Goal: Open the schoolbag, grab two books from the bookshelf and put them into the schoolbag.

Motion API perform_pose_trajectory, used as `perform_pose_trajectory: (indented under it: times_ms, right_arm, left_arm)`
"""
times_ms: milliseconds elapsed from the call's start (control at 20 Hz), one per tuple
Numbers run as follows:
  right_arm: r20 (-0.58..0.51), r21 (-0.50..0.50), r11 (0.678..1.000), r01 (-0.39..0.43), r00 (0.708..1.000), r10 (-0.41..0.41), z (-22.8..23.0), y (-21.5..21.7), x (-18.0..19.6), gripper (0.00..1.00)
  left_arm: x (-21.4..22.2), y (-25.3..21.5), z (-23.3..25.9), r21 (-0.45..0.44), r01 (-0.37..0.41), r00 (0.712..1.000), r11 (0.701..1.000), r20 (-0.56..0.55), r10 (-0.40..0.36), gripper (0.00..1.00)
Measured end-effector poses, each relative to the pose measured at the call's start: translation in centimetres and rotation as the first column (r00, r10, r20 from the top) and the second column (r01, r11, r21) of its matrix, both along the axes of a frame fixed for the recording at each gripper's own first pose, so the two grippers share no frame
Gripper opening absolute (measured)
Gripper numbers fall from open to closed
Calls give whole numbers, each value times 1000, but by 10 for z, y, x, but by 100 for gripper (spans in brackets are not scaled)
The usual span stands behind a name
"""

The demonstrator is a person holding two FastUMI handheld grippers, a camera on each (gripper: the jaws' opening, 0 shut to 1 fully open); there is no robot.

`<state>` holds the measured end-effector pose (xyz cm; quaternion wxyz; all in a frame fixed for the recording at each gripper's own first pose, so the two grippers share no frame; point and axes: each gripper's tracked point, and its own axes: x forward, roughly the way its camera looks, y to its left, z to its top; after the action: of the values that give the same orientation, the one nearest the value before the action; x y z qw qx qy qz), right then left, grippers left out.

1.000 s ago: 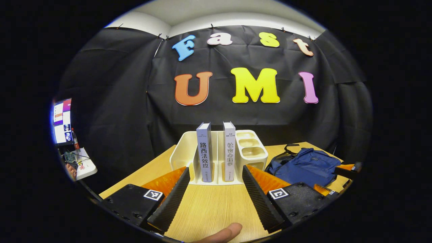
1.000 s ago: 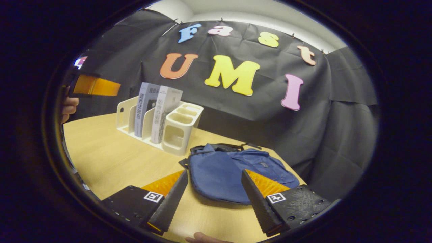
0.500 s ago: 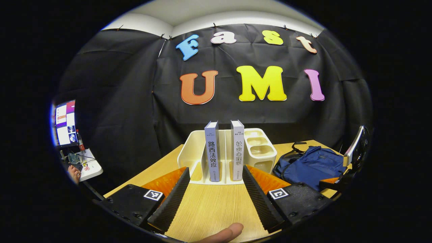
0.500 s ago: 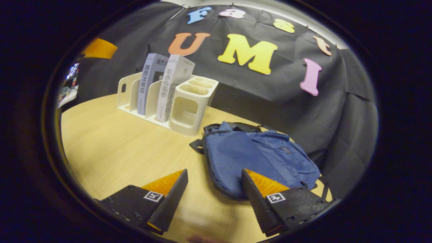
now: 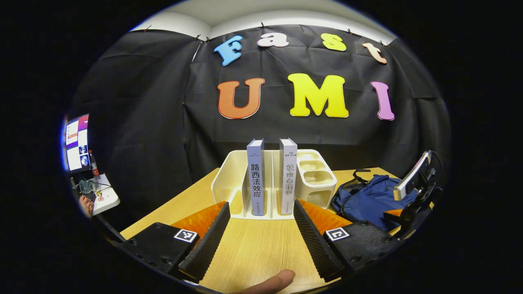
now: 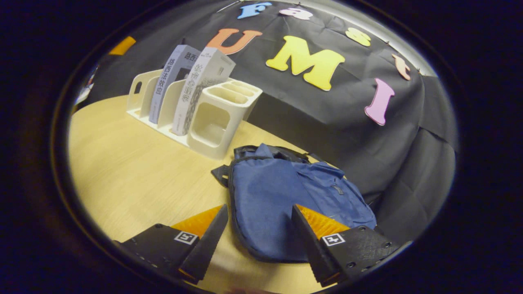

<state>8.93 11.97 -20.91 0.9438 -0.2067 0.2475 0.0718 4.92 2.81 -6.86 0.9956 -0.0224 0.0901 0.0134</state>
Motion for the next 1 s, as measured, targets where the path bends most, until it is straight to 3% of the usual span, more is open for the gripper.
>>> perform_pose_trajectory:
  times_ms: [250, 550, 650, 700, 750, 800, 850, 950, 1000]
  right_arm:
    - [-9, -81, 996, 40, 999, -41, -5, -12, 19, 93]
    - [42, -65, 996, 67, 997, -64, 26, -18, 28, 73]
    - [71, -75, 994, 81, 995, -76, 41, -23, 32, 54]
    - [86, -69, 994, 83, 993, -77, 48, -25, 32, 58]
    - [84, -51, 995, 87, 993, -82, 50, -24, 37, 51]
    - [62, -28, 997, 77, 995, -75, 48, -22, 37, 33]
    - [39, 1, 998, 58, 998, -58, 45, -18, 40, 34]
    - [27, 15, 998, 53, 998, -53, 48, -24, 44, 14]
    - [35, 10, 999, 54, 998, -54, 49, -29, 47, 12]
  left_arm:
    - [3, 0, -4, -5, 4, 1000, 1000, -5, -4, 98]
    - [6, 2, -8, -29, 2, 1000, 1000, -19, -2, 98]
    - [5, 5, -8, -35, -4, 1000, 999, -23, 3, 98]
    - [4, 6, -5, -41, -15, 1000, 999, -16, 15, 98]
    - [3, 8, -2, -47, -22, 1000, 999, -4, 21, 98]
    - [2, 6, 2, -59, -21, 1000, 998, 8, 22, 98]
    - [3, 4, 7, -70, -15, 1000, 997, 20, 16, 98]
    - [0, 0, 9, -76, -6, 999, 997, 34, 8, 98]
    - [-2, 0, 11, -71, -6, 999, 997, 41, 9, 98]
